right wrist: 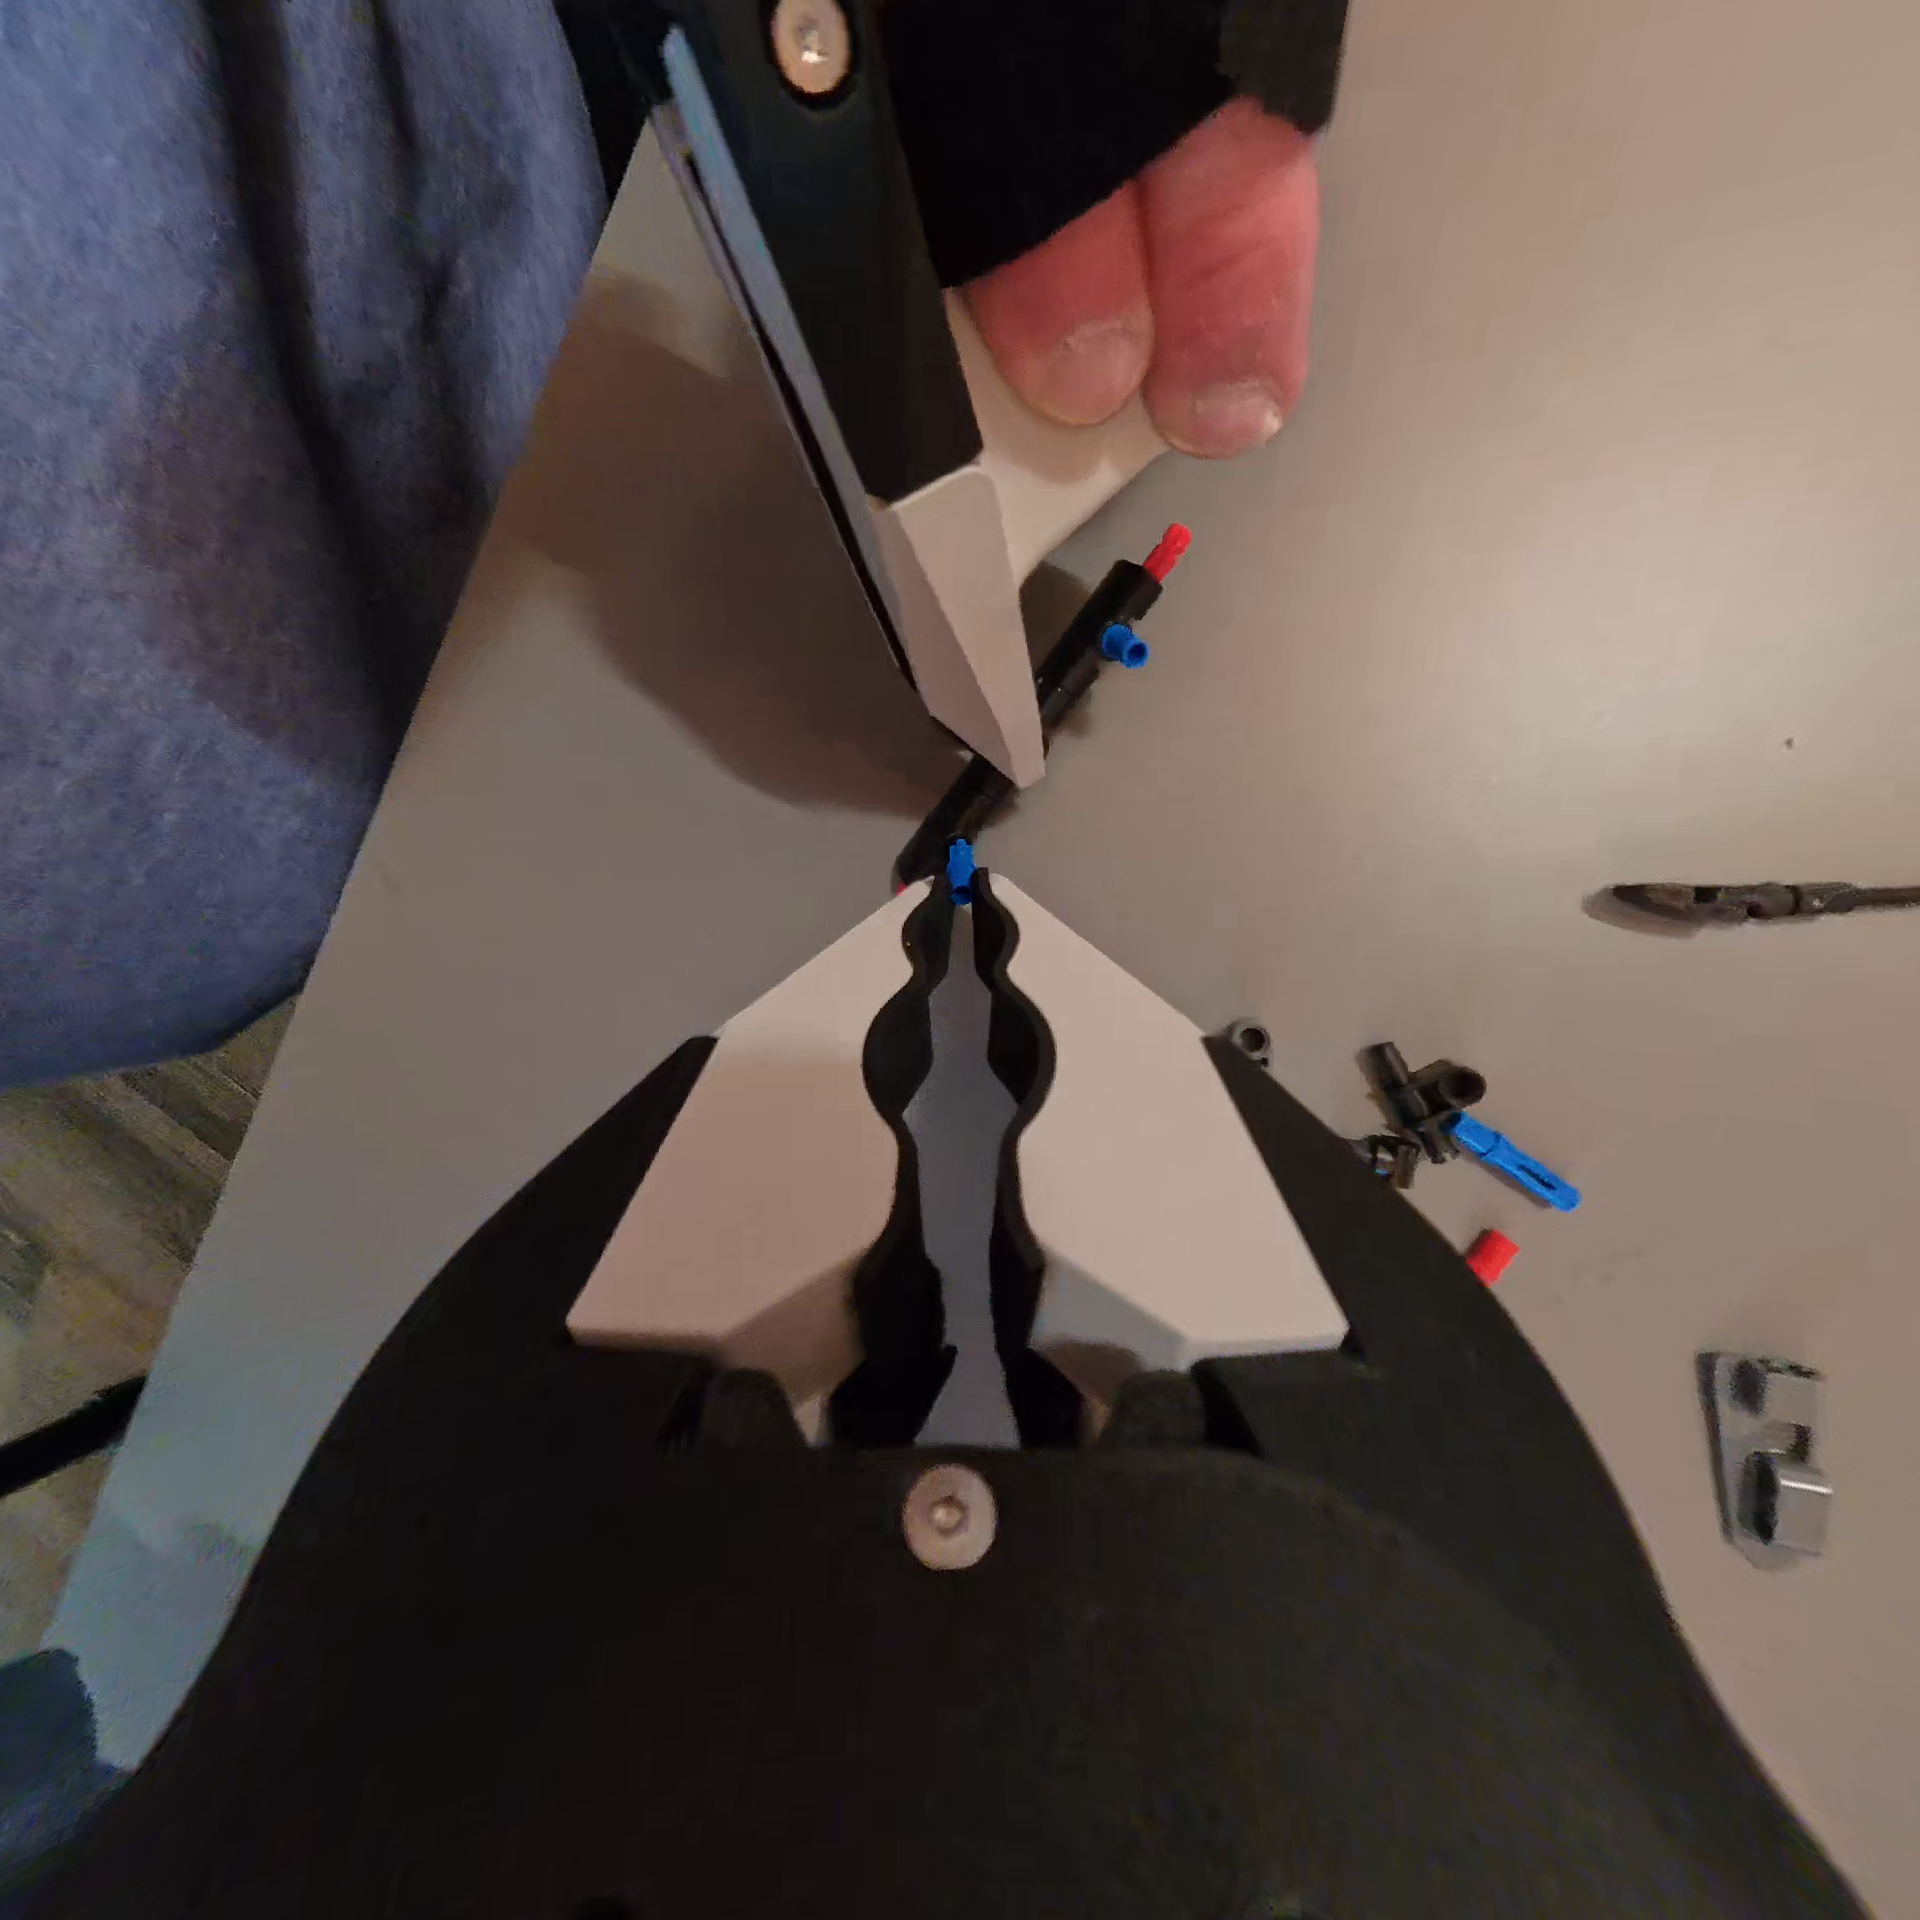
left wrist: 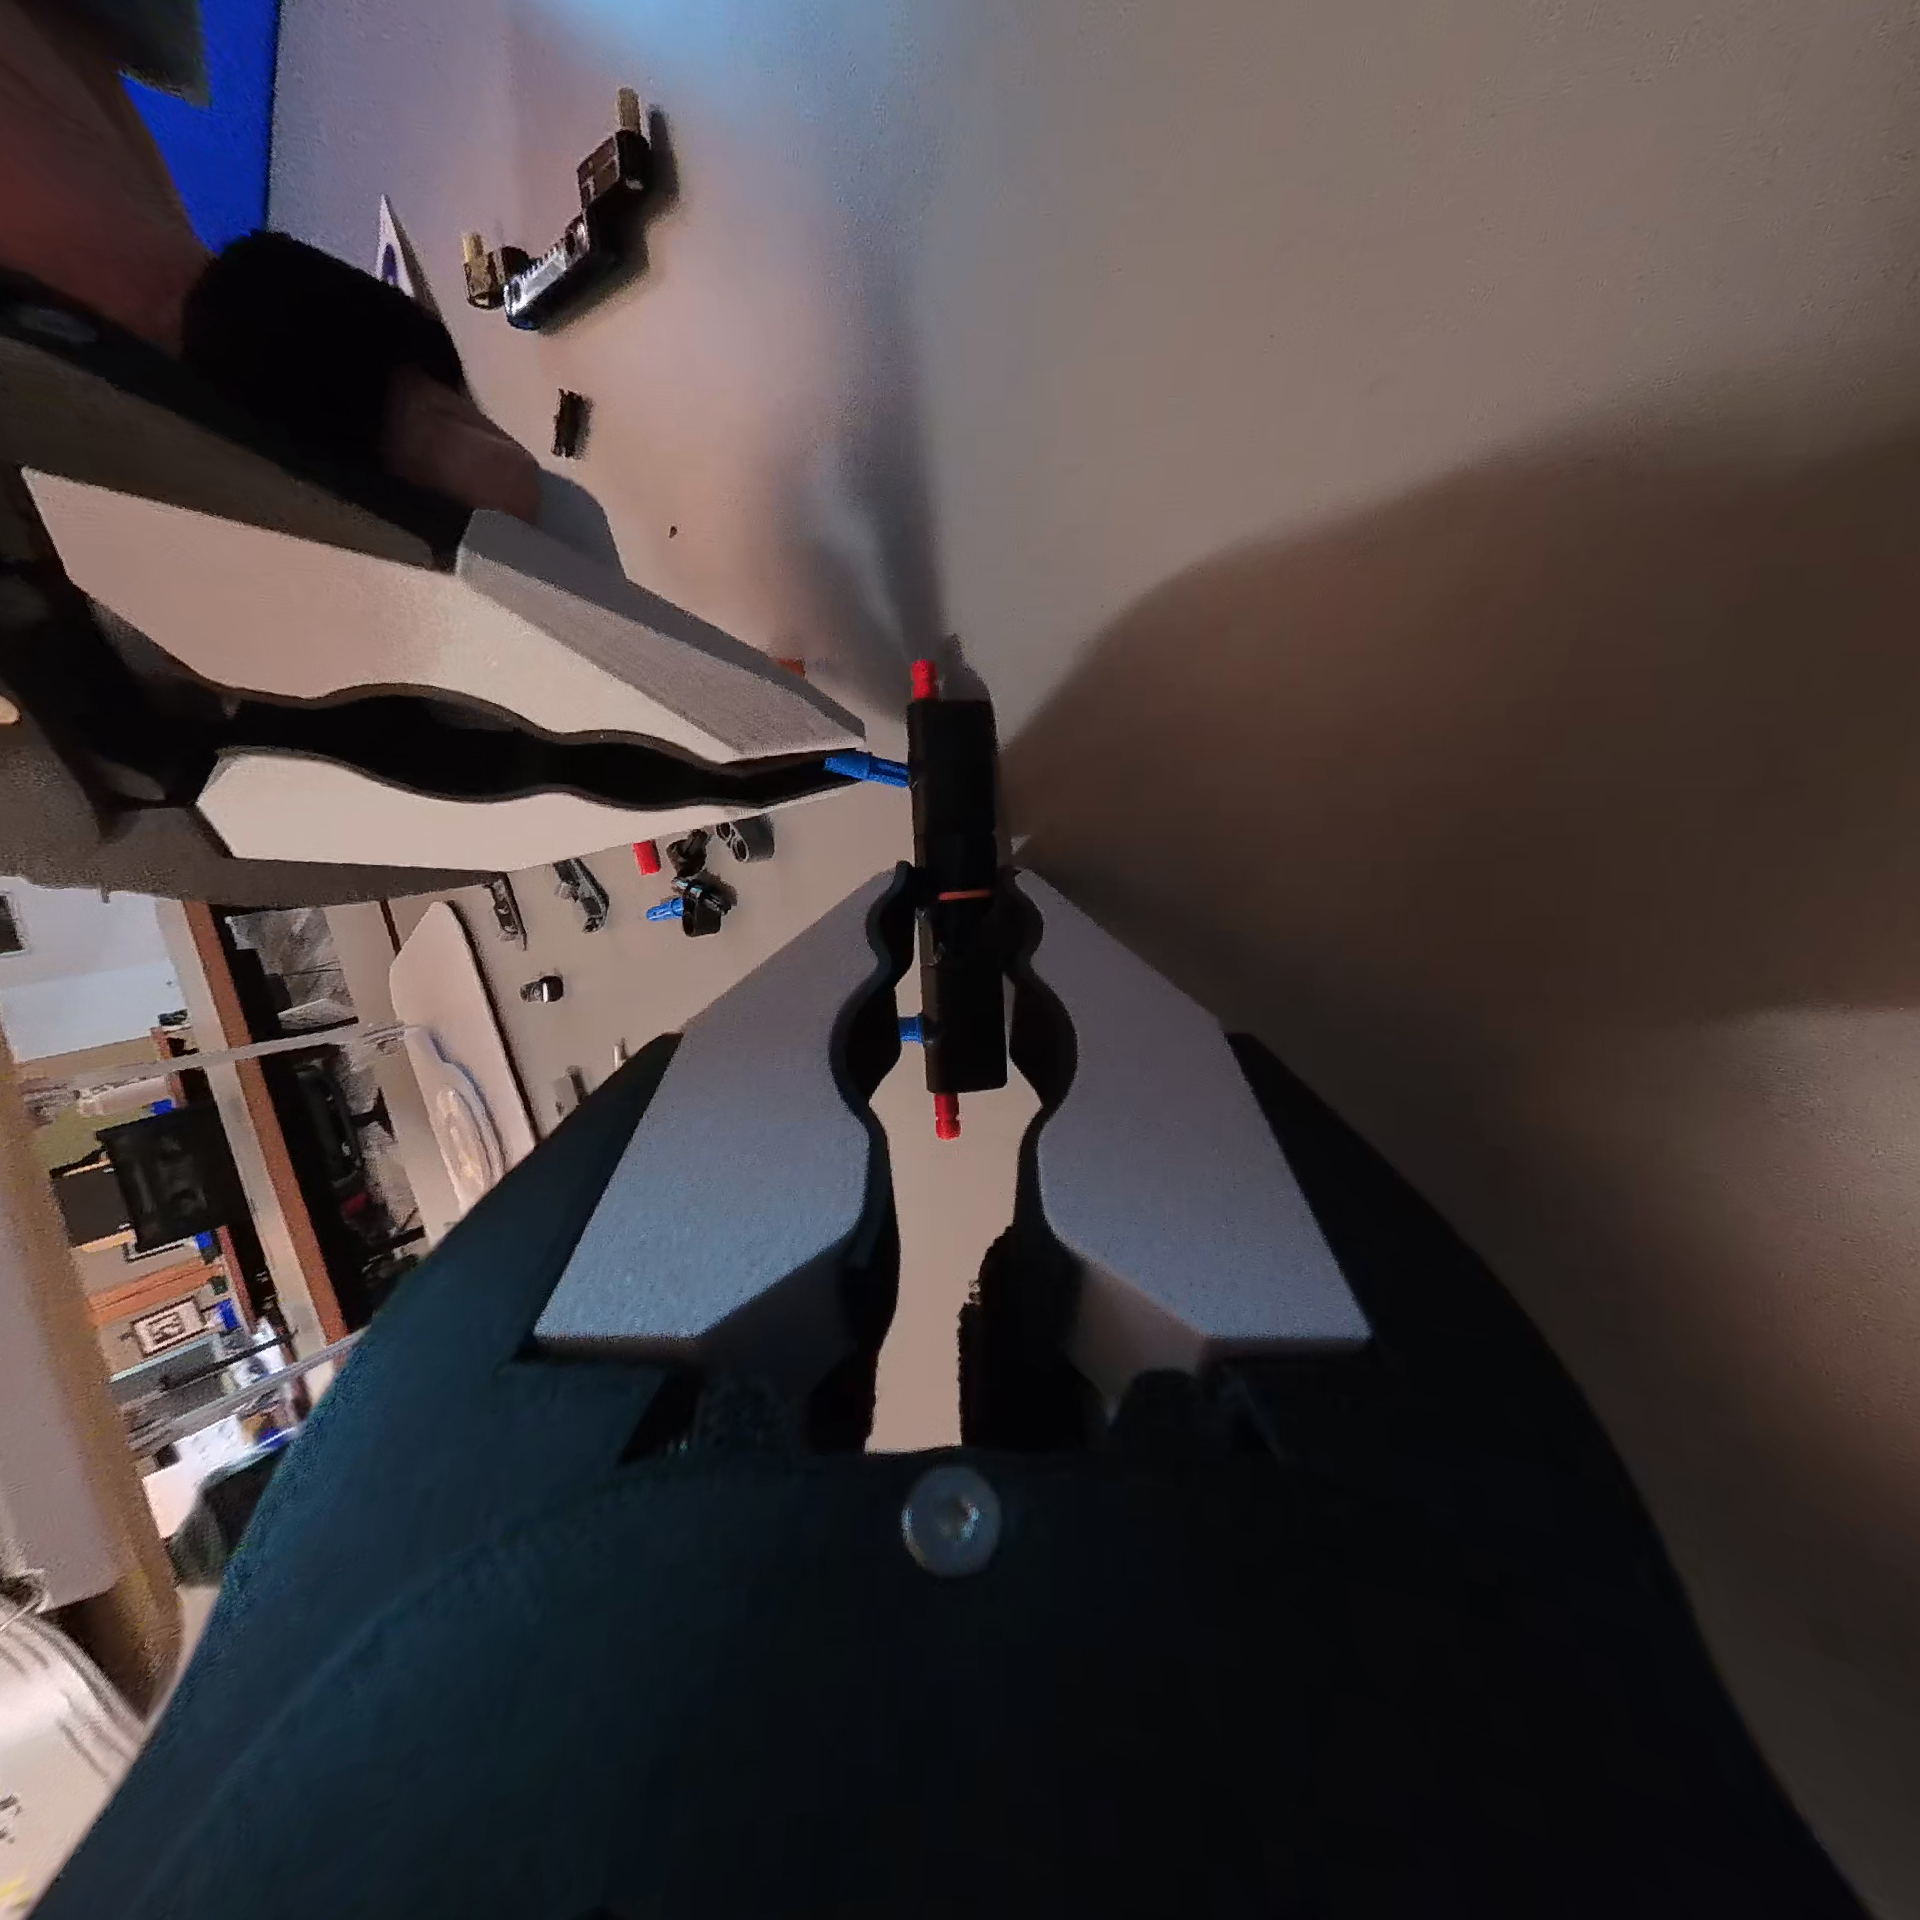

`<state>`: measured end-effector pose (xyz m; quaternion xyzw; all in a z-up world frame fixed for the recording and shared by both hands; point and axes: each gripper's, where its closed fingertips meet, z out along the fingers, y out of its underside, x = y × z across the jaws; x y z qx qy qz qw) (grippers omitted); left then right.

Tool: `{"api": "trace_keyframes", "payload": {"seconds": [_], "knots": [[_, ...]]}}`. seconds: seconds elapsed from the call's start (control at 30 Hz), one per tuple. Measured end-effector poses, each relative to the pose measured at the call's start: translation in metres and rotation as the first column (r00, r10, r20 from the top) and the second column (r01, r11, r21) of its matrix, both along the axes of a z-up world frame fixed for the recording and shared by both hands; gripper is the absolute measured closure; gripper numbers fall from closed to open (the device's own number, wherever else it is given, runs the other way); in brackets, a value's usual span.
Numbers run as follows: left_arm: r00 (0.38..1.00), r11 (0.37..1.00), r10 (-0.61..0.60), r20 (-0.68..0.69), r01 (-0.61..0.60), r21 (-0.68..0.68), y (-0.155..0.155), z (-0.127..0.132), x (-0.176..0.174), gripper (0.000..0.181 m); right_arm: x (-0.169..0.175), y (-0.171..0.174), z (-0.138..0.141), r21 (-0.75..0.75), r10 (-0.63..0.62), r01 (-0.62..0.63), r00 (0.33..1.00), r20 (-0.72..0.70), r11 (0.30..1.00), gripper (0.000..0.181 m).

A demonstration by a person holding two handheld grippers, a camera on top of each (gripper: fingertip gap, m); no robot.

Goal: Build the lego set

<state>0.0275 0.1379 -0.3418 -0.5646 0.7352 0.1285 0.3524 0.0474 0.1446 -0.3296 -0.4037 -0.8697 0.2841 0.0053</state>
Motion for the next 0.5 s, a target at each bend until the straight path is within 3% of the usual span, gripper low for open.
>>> {"api": "trace_keyframes", "payload": {"seconds": [0.27, 0.5], "knots": [[0.999, 0.999, -0.034, 0.025, 0.035, -0.032, 0.0002, -0.0001, 0.0017, 0.168, 0.0017, -0.0019, 0.0004, 0.003, 0.137, -0.137, 0.99, -0.036, 0.991, 0.18], [0.998, 0.998, -0.045, 0.038, 0.047, -0.05, 0.0001, -0.0002, 0.0022, 0.168, 0.0027, -0.0025, -0.0006, -0.04, 0.128, -0.131, 0.989, -0.071, 0.991, 0.18]]}}
